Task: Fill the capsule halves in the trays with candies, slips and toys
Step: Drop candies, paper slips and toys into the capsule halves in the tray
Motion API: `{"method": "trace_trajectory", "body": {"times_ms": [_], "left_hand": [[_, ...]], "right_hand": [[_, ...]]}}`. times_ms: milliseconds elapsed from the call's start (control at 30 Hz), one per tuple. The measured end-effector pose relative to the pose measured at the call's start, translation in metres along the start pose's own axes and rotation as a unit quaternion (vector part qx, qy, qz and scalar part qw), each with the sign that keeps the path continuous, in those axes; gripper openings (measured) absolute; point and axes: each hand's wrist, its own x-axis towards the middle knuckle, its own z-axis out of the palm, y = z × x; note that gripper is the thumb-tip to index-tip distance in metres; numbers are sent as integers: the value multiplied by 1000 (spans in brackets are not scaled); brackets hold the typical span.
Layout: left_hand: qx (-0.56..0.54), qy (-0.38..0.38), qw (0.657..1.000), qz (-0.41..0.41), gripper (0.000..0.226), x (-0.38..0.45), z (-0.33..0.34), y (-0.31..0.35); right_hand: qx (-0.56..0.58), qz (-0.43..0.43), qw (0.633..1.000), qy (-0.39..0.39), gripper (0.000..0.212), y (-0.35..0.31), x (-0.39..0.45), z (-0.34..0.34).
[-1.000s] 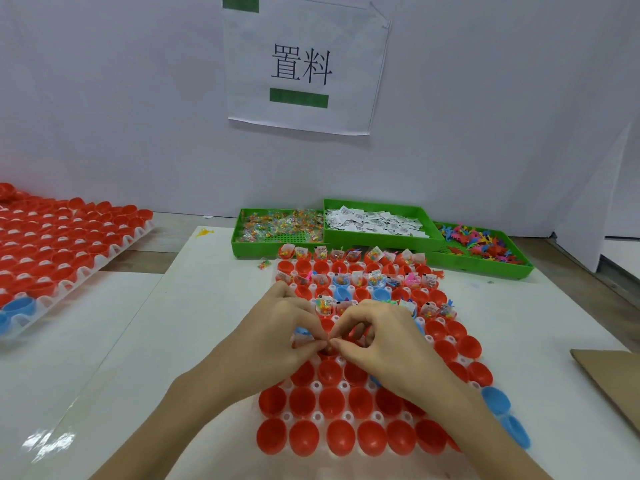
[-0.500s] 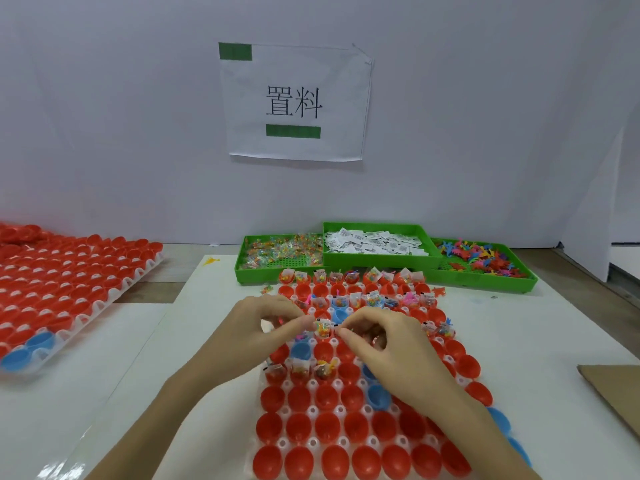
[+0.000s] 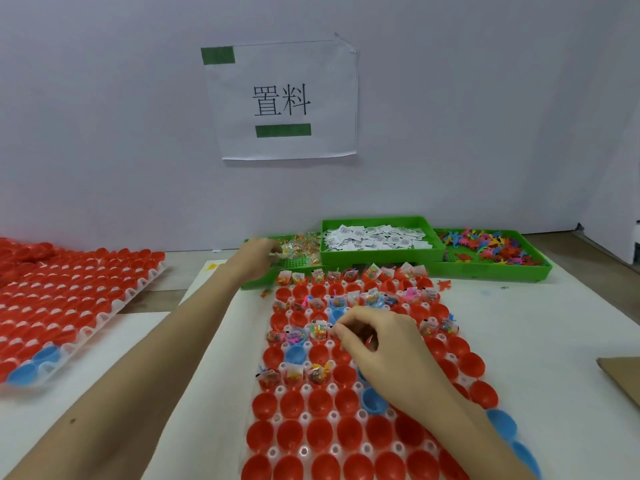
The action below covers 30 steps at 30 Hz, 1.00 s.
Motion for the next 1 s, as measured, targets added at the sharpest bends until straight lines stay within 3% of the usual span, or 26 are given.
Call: {"method": "trace_trajectory", "body": {"times_ms": [100, 267, 467, 567, 633, 767, 867, 1000], "left_hand": [[-5, -17, 1000, 12, 31, 7, 5, -1], [-37, 20, 999, -9, 16, 10, 10, -6], [-90, 148, 984, -30, 9, -6, 11, -8], [-204, 245, 946, -55, 20, -30, 3, 2], [-310, 264, 910, -76, 28, -54, -3, 14], [-462, 240, 851, -72, 13, -119, -2, 40], [-528, 209, 821, -70, 14, -160, 5, 56], [-556, 188, 808, -51, 13, -176, 2, 62]], "right_hand": [[0, 1, 1000, 0, 19, 2, 1, 0], [5, -5, 1000, 17, 18, 6, 3, -2], [1, 4, 1000, 19, 17, 9, 4, -3], [2, 10, 1000, 15, 18, 10, 5, -4], [11, 17, 1000, 18, 18, 10, 6, -6], [11, 23, 999, 25, 18, 8, 6, -12], [15, 18, 999, 33, 15, 5, 8, -18], [39, 14, 997, 61, 13, 0, 11, -30]]}}
